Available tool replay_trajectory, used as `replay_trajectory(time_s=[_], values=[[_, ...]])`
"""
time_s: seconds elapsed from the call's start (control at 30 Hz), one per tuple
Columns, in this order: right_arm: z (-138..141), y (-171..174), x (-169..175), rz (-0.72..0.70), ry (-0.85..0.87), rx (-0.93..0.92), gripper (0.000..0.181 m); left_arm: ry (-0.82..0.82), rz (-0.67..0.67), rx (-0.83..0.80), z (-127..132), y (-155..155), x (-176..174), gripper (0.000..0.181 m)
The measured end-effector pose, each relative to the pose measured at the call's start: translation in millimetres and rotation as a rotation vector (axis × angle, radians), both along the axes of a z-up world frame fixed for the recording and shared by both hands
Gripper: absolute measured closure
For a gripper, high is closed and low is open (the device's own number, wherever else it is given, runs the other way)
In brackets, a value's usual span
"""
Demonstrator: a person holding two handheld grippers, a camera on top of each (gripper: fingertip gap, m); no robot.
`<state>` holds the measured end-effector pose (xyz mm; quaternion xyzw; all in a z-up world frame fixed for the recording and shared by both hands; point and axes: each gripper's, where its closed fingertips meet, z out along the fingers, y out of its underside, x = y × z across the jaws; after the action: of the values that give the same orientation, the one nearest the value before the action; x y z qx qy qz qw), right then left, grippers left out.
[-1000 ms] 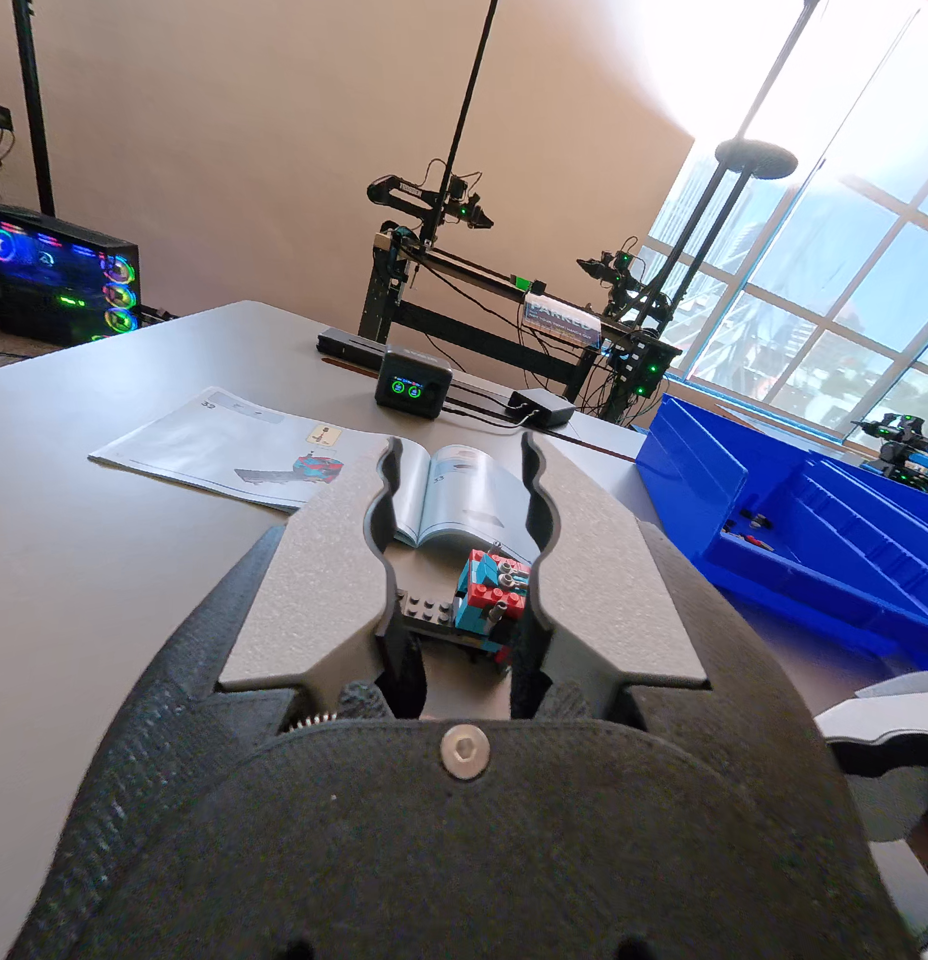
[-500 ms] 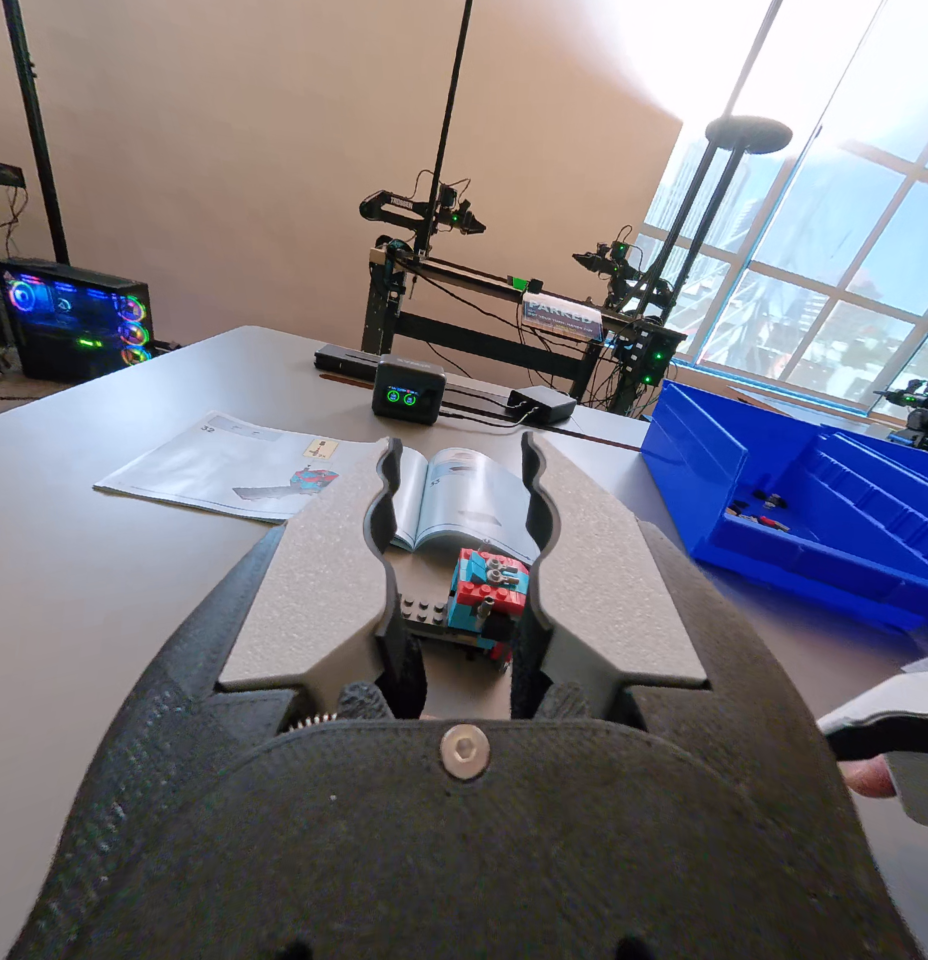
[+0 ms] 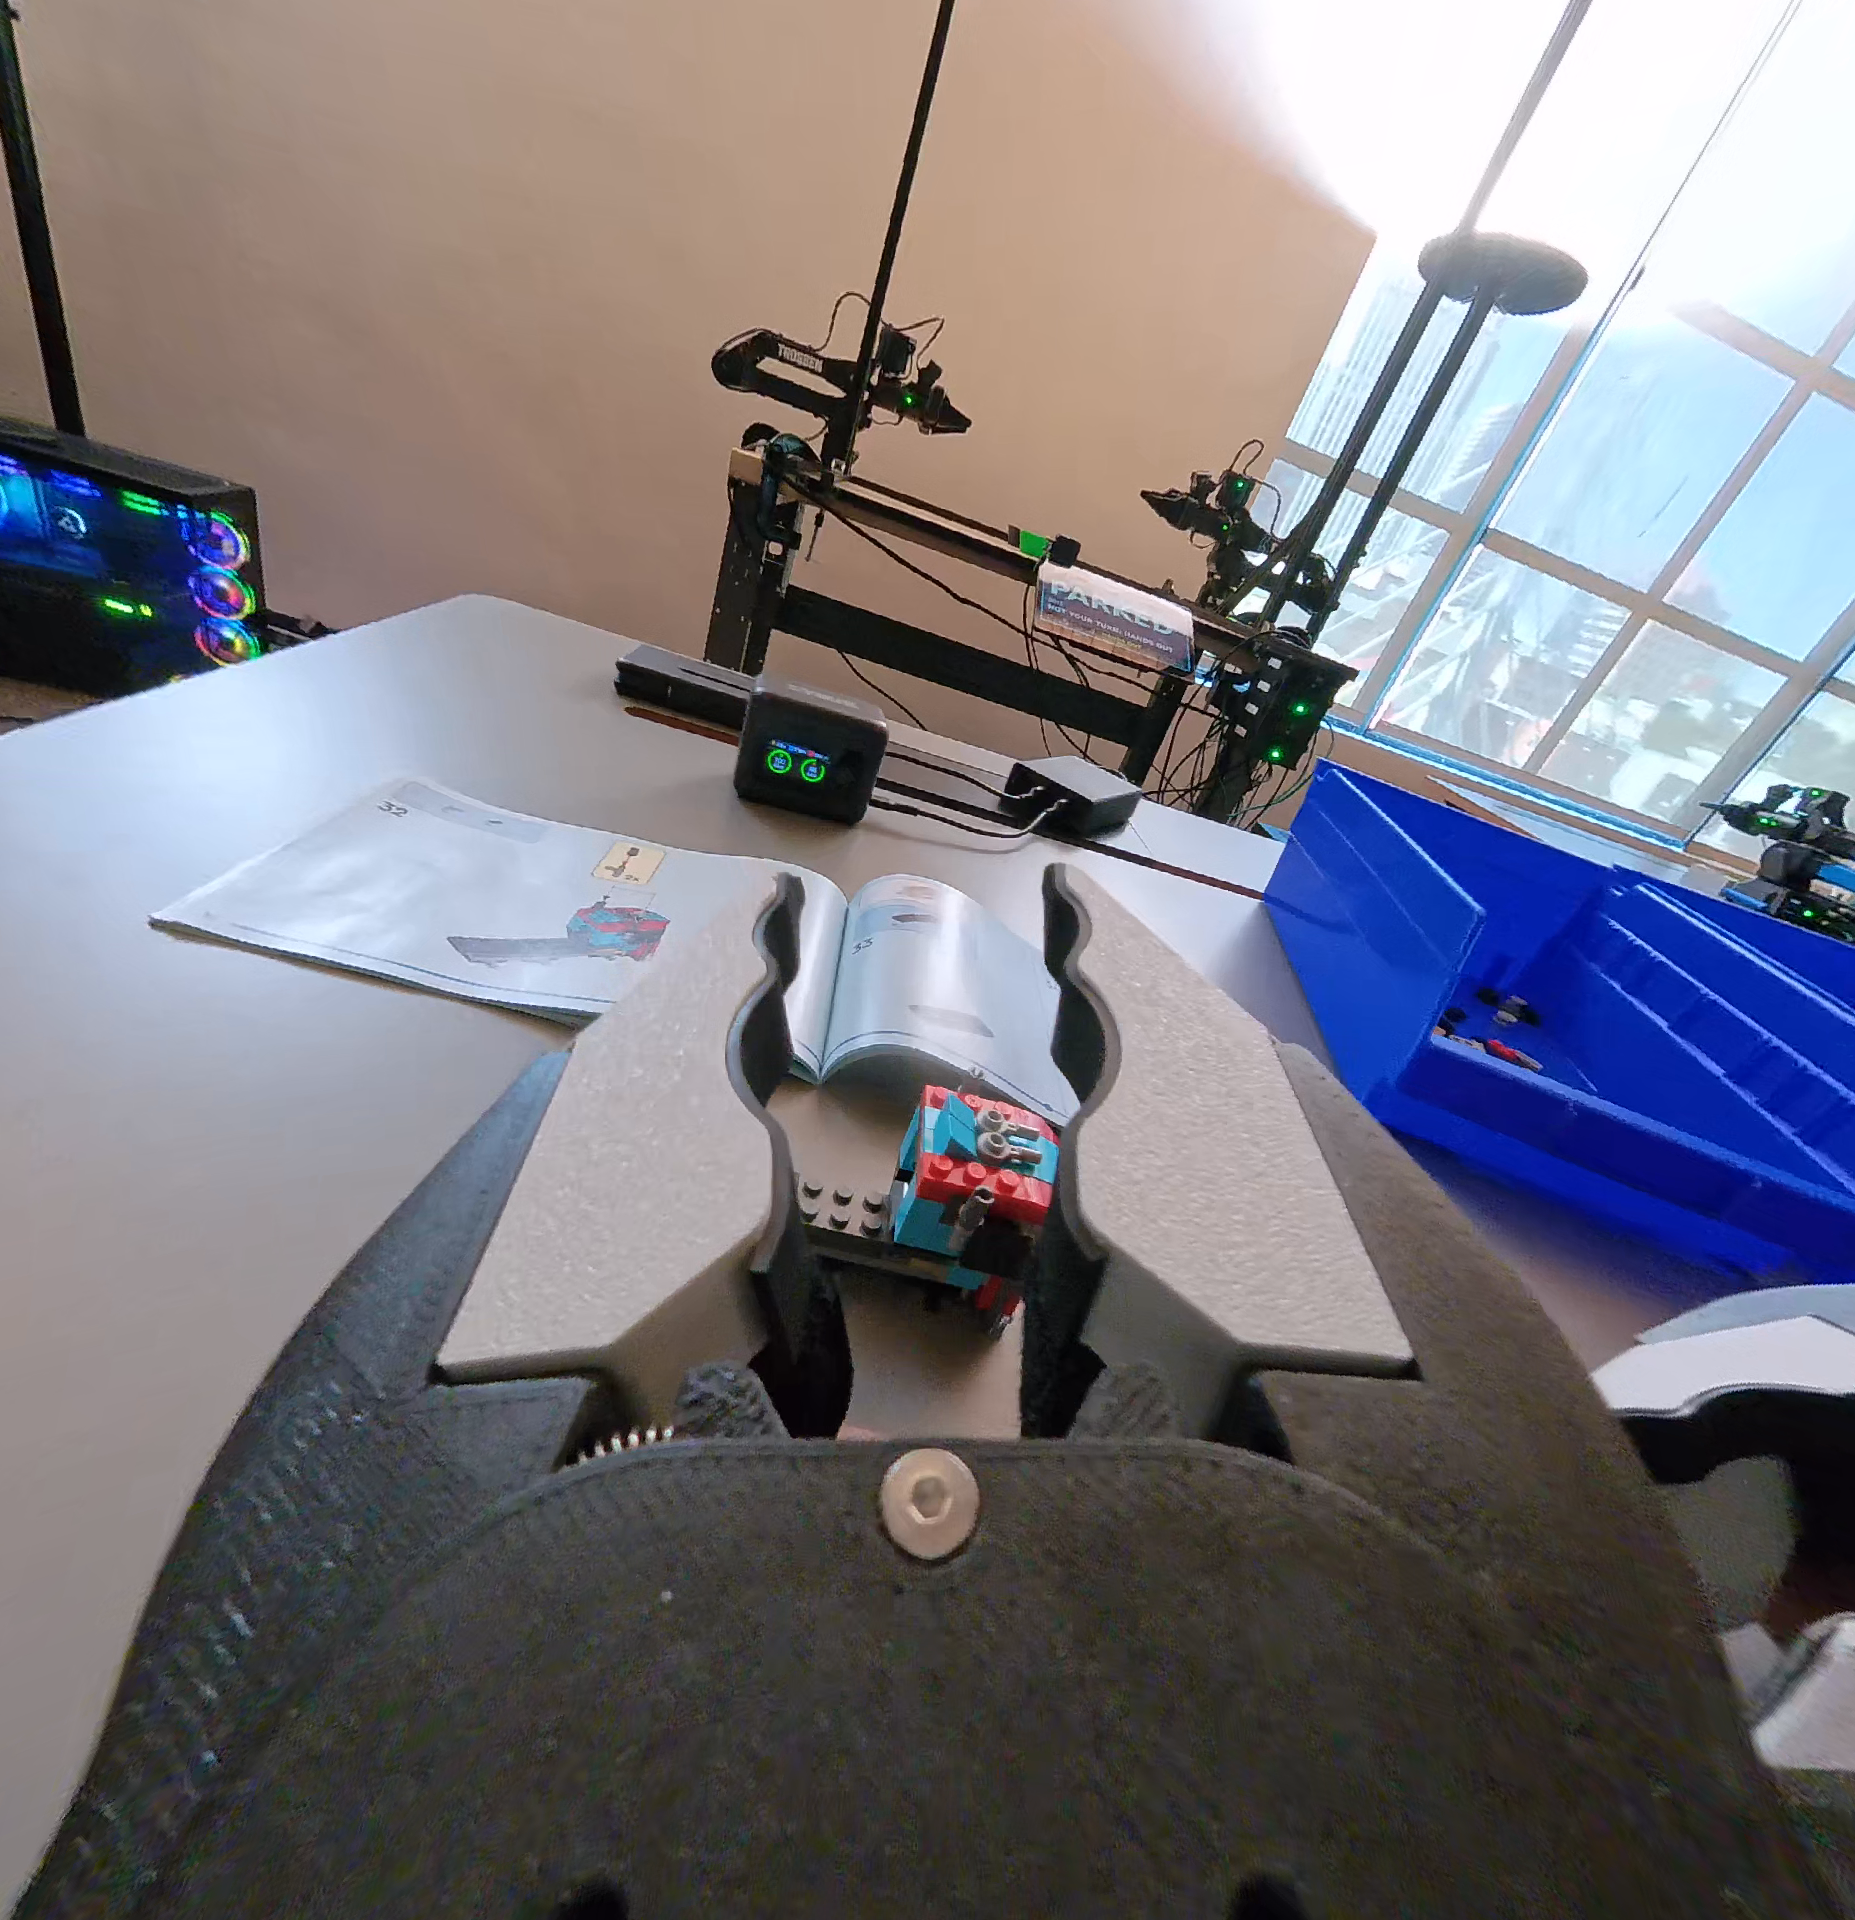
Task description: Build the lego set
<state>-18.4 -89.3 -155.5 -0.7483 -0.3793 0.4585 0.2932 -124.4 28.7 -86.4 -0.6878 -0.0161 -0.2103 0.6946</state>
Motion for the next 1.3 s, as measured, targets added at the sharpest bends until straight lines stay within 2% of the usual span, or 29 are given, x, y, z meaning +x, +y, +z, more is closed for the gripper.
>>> replay_trajectory(time_s=[0.47,1.0,1.1,1.2,1.3], values=[[0,27,-37,-0.047,0.024,-0.052,0.131,-0.111,-0.065,-0.049,-5,5,-4,0.133],[5,27,-34,-0.058,0.066,-0.049,0.132,-0.091,-0.049,-0.058,-7,5,-3,0.132],[6,26,-33,-0.049,0.071,-0.049,0.132,-0.056,-0.098,-0.060,-7,6,6,0.132],[7,24,-31,-0.039,0.077,-0.043,0.132,0.072,-0.132,-0.108,-10,9,18,0.129],[11,24,-27,-0.049,0.103,-0.037,0.132,0.201,-0.169,-0.058,24,8,44,0.129]])
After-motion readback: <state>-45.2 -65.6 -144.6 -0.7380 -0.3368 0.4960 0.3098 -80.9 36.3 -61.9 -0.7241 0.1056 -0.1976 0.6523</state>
